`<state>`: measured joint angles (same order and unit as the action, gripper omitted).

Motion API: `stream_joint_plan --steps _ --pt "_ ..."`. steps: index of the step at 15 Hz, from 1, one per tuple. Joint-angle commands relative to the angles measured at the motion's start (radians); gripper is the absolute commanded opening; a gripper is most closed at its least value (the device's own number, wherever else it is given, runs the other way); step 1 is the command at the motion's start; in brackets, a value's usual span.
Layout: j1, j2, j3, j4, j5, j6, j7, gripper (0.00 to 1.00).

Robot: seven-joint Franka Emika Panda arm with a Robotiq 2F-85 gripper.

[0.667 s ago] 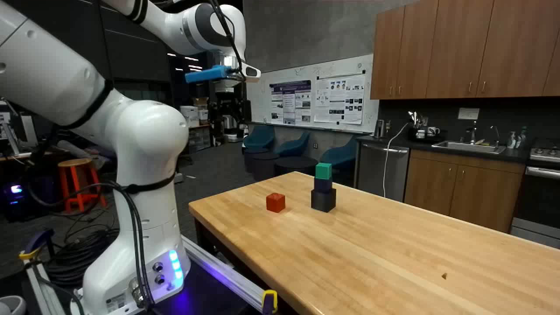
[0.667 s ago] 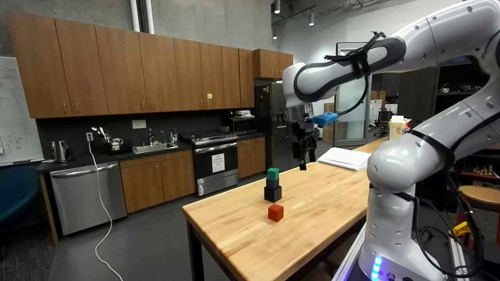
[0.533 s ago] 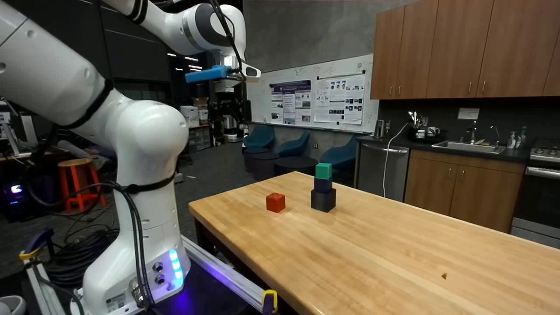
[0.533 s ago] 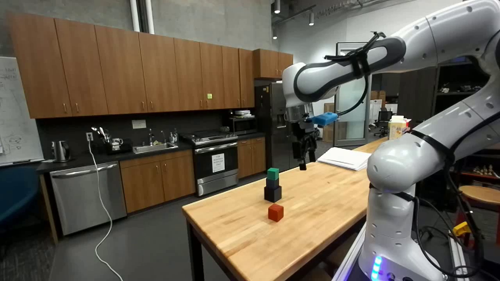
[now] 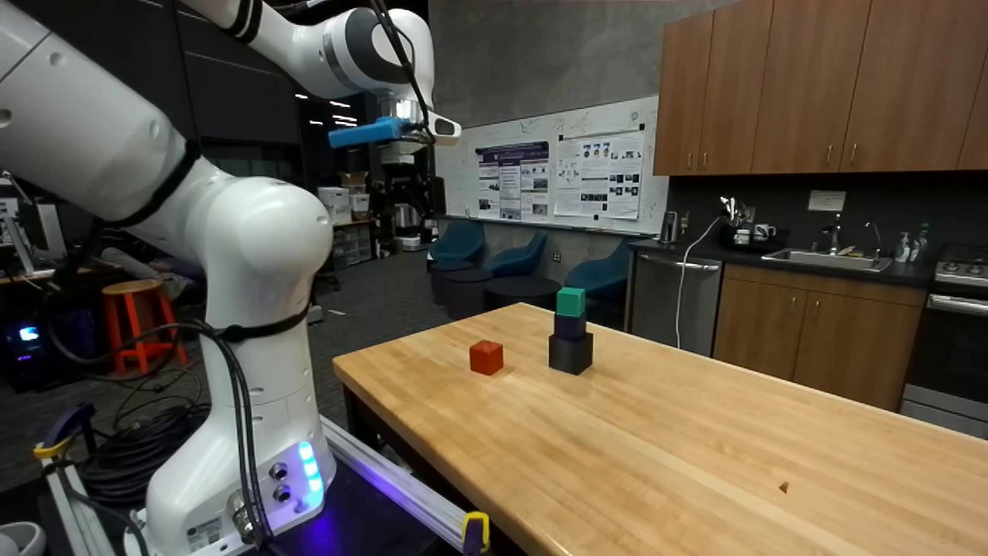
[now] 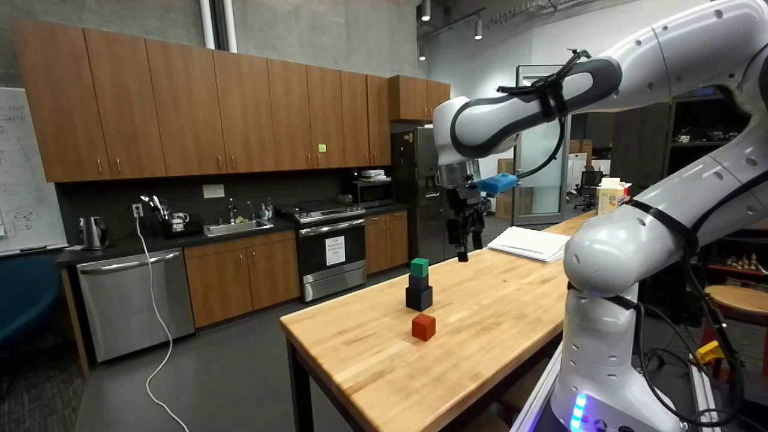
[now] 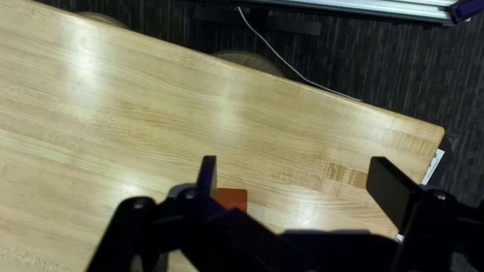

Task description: Use the green block to knock off the purple block, then put the green block on the black block

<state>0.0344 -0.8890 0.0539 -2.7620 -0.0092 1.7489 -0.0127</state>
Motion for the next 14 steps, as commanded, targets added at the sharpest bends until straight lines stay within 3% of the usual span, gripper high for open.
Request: stream_joint_plan --steps 1,7,14 --pt "0.003 0.099 0.015 0.032 -0.006 0.100 0.027 1.00" --pt "-0.039 0.330 0.007 0.130 -0.076 0.276 0.033 1.00" --pt "-0.116 0.620 -0.074 0.375 -0.229 0.279 -0.049 1.00"
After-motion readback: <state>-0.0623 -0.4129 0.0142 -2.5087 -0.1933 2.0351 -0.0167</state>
